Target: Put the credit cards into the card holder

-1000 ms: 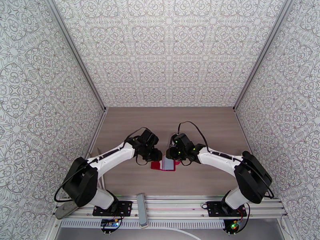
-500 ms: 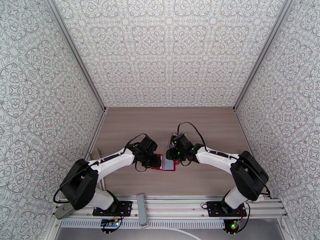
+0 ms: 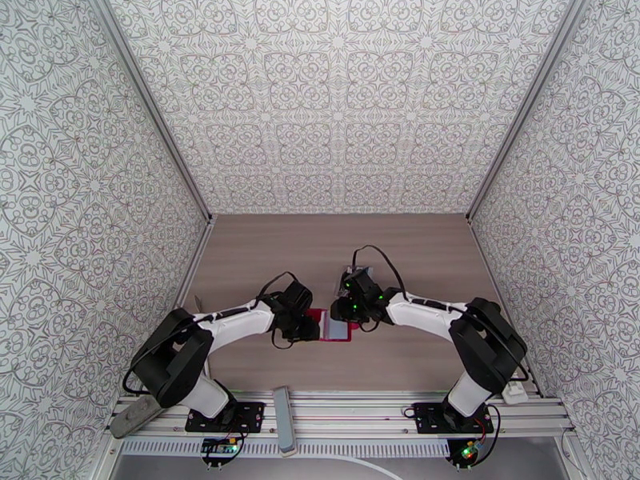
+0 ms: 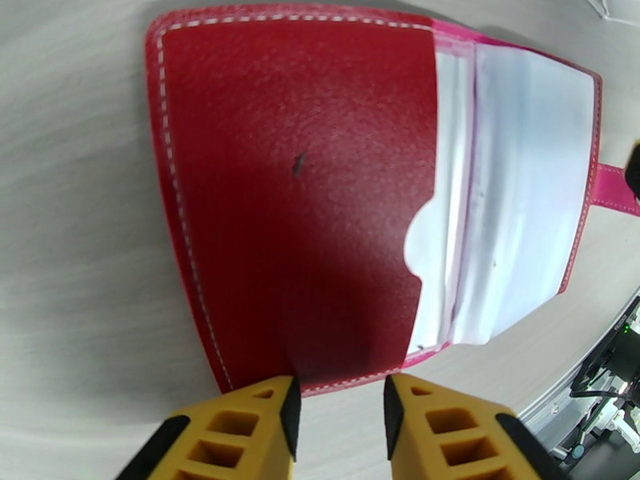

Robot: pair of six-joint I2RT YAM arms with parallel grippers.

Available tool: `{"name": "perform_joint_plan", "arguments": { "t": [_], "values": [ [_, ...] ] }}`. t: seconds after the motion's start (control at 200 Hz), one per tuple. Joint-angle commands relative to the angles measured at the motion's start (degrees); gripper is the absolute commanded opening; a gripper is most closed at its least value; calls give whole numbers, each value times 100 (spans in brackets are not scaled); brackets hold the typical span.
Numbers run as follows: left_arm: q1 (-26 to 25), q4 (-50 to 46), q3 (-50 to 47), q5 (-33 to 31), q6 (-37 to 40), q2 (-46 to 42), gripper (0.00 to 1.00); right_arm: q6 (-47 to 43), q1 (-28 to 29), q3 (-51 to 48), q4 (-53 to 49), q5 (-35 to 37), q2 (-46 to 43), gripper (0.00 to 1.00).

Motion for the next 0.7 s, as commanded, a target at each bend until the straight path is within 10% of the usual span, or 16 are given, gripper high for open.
{"name": "perform_joint_plan", "arguments": {
  "t": [0.0,0.695],
  "values": [
    [2,191,-201,-104,50,136,36,-4,-43,211,61,-66,138,41],
    [-3,297,-347,36,58,119,42,-199,-85,438,-271,371,528,40]
  ]
}}
